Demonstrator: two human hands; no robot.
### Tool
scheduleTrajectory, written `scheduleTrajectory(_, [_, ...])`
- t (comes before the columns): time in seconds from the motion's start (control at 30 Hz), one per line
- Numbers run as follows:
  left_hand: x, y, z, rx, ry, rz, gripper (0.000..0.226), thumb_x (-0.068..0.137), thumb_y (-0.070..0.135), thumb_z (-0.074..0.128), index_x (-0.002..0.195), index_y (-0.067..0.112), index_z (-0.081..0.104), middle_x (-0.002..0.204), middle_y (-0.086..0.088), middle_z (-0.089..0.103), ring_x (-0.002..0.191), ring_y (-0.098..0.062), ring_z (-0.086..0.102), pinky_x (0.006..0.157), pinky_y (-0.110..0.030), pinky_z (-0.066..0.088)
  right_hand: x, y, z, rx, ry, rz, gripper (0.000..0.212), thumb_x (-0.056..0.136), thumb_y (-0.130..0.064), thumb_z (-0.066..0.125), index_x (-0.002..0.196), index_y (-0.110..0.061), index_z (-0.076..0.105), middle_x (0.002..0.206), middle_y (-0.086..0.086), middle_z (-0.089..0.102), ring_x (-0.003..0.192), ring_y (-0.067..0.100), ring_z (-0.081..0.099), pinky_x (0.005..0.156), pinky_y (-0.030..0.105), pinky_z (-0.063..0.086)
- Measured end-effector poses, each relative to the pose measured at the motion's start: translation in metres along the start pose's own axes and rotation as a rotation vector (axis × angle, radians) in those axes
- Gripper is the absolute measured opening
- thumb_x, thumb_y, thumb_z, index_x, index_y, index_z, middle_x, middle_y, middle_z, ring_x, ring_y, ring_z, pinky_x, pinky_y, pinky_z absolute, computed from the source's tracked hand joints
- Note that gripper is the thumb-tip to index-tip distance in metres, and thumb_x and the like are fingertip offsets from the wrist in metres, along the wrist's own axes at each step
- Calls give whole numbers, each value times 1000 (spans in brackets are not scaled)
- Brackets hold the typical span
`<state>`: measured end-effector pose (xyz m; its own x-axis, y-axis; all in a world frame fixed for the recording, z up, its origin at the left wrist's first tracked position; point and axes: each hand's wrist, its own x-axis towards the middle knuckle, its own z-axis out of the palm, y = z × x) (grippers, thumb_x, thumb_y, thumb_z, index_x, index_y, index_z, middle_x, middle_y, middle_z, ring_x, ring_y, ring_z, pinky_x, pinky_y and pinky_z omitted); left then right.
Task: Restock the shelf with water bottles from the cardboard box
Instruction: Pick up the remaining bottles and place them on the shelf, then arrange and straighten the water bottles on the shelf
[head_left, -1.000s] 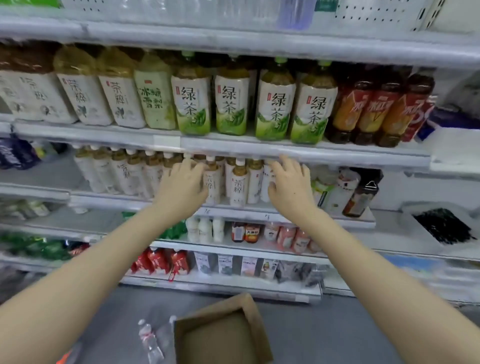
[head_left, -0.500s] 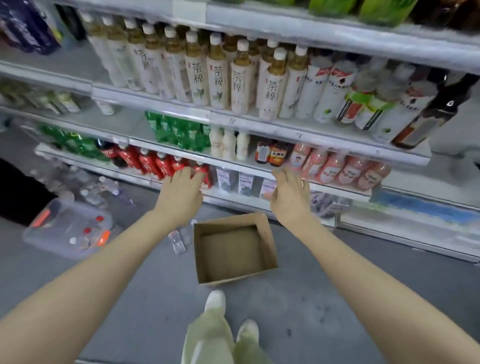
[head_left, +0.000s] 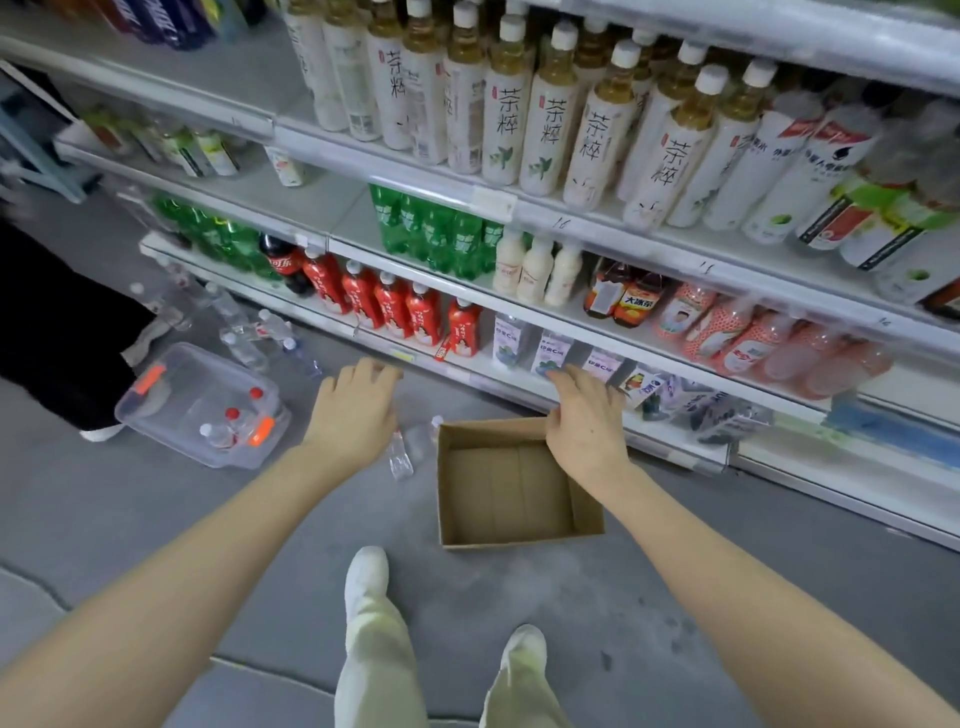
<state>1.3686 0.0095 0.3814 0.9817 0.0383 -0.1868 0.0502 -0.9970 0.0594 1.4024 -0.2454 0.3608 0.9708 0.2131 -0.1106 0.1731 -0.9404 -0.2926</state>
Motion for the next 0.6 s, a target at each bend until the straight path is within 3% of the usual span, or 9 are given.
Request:
scheduleTrajectory(0.2, [38, -64, 14, 3, -60, 54, 49, 89, 18, 47, 137, 19, 40, 130, -9, 43, 119, -30, 42, 95, -39, 32, 34, -54, 38, 14, -39, 71, 47, 92, -9, 46, 138, -18, 42, 146, 7, 38, 135, 25, 33, 113, 42, 22])
scheduleTrajectory(0.6, [100, -159, 94, -128, -105, 9, 42, 89, 15, 51, 131, 14, 48, 130, -14, 47, 116, -36, 45, 95, -42, 33, 83, -128, 165, 147, -39, 192, 37, 91, -10, 48, 126, -18, 53, 126, 4, 55, 121, 24, 47, 105, 35, 28])
